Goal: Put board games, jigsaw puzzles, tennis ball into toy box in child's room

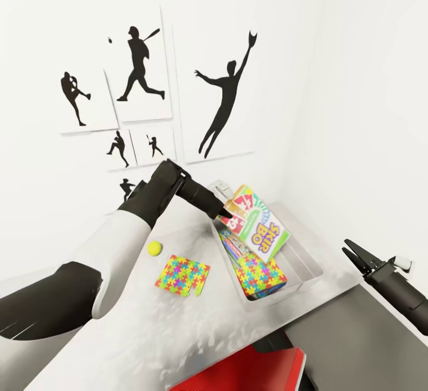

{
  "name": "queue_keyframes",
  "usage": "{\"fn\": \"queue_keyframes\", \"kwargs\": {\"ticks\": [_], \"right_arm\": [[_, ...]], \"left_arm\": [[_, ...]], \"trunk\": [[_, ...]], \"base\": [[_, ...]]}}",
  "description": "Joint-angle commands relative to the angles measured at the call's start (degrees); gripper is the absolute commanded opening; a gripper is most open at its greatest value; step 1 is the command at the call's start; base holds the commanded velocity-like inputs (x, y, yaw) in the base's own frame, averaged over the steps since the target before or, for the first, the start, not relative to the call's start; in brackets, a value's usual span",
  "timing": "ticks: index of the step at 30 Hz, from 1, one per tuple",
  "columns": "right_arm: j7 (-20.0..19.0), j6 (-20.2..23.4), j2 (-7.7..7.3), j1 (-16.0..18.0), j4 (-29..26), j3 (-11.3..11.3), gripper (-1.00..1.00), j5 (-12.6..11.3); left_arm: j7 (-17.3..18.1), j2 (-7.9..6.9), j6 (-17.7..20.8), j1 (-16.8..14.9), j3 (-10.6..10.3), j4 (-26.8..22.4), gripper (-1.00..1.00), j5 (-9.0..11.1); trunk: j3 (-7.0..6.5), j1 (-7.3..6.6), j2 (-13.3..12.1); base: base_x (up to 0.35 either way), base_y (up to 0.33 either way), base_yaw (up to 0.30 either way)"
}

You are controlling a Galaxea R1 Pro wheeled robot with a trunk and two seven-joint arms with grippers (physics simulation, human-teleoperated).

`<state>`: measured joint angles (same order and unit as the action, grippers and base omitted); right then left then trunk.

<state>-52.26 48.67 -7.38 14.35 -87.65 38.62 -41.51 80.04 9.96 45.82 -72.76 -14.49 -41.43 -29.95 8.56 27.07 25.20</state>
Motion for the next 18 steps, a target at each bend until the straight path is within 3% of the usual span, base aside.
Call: {"fn": "queue_keyframes", "kwargs": {"ticks": [1,7,9,13,18], "right_arm": [[-0.12,0.28,-0.04,0.06,0.0,0.05,1.0,-0.06],[-0.16,0.28,-0.09,0.06,0.02,0.14,1.0,-0.06],[-0.15,0.28,-0.09,0.06,0.02,0.13,1.0,-0.06],[-0.19,0.28,-0.1,0.06,0.02,0.14,1.0,-0.06],[-0.28,0.28,-0.1,0.06,0.02,0.14,1.0,-0.06]], "left_arm": [[0.74,0.03,0.6,-0.12,0.05,-0.32,-1.0,-0.54],[1.93,0.03,0.59,-0.19,-0.31,-2.25,-1.0,-0.24],[3.74,0.03,0.43,-0.21,-2.19,-2.35,-1.0,-0.21],[6.89,0.03,-0.17,-0.19,-8.49,-2.43,-1.0,-0.2],[7.59,0.03,-0.05,-0.21,-10.41,-2.48,-1.0,-0.29]], "trunk": [[0.22,0.03,0.12],[0.78,0.03,0.12],[0.97,0.03,0.12],[1.35,0.03,0.12],[1.82,0.03,0.12]], "base": [[0.0,0.0,0.0],[0.0,0.0,0.0],[0.0,0.0,0.0],[0.0,0.0,0.0],[0.0,0.0,0.0]]}}
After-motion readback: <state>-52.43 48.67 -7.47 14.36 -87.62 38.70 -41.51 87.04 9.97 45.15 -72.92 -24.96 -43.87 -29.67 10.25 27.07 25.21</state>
